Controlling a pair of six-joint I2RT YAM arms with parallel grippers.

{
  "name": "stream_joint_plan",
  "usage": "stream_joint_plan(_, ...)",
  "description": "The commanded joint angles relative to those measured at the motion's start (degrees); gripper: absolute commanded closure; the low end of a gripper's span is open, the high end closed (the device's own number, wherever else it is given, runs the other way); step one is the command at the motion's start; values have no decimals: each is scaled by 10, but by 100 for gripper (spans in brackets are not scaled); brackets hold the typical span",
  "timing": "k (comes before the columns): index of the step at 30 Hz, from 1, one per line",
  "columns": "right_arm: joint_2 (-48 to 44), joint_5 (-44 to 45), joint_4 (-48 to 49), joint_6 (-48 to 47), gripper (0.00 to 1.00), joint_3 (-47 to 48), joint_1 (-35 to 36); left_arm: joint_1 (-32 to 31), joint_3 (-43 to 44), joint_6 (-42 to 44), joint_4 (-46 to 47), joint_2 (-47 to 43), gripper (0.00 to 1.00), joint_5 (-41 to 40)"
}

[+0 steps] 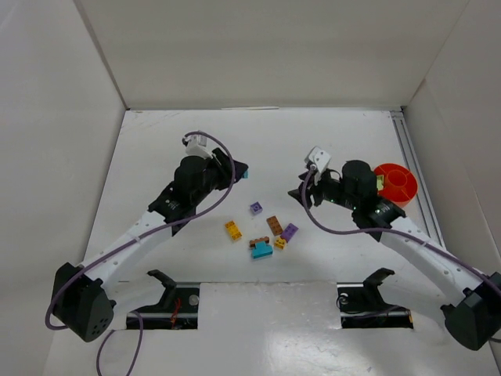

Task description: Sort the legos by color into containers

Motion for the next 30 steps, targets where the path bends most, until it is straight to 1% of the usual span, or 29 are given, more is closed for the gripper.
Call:
stream_joint_plan(1, 0, -21, 149, 52, 36, 34, 53, -11, 21, -35, 112, -1, 81, 35)
stream_joint_plan(2, 6, -21, 199, 67, 35, 34, 64, -12, 21, -42, 132, -1, 81, 43)
stream_joint_plan(3, 6, -21, 225, 80, 35, 27, 79, -12, 16, -50, 151, 4, 82, 48)
stream_joint_plan(4, 19, -21, 247, 108, 35, 27, 79, -18, 15, -65, 181, 4, 82, 48)
stream_joint_plan(6, 30, -21, 309, 134, 35, 22, 87, -26, 15, -72, 201, 4, 82, 48)
stream_joint_plan(7, 44, -21, 324, 153, 35, 22, 93, -36, 15, -72, 210, -2, 82, 43)
stream_joint_plan(9, 59, -21, 340, 161, 35, 32, 93, -54, 15, -77, 222, -2, 82, 32)
stream_joint_plan(13, 91, 10, 352, 162, 34, 61, 112, -74, 15, -77, 233, -2, 82, 11)
stream_joint_plan(15, 100, 18, 352, 162, 34, 70, 119, -74, 10, -77, 238, -2, 82, 11)
stream_joint_plan(19, 105, 82, 352, 173, 34, 76, 124, -86, 4, -84, 247, -2, 82, 6)
stream_joint_plan(20, 105, 83, 352, 173, 37, 76, 124, -86, 4, -89, 252, -2, 82, 6)
stream_joint_plan(22, 105, 95, 352, 182, 39, 76, 124, -93, -2, -89, 252, -2, 82, -10)
stream_joint_plan(26, 105, 100, 352, 182, 53, 76, 124, -99, -2, -84, 258, -2, 82, -17)
stream_joint_plan(30, 105, 119, 347, 189, 63, 81, 124, -113, 3, -77, 258, -2, 82, -11)
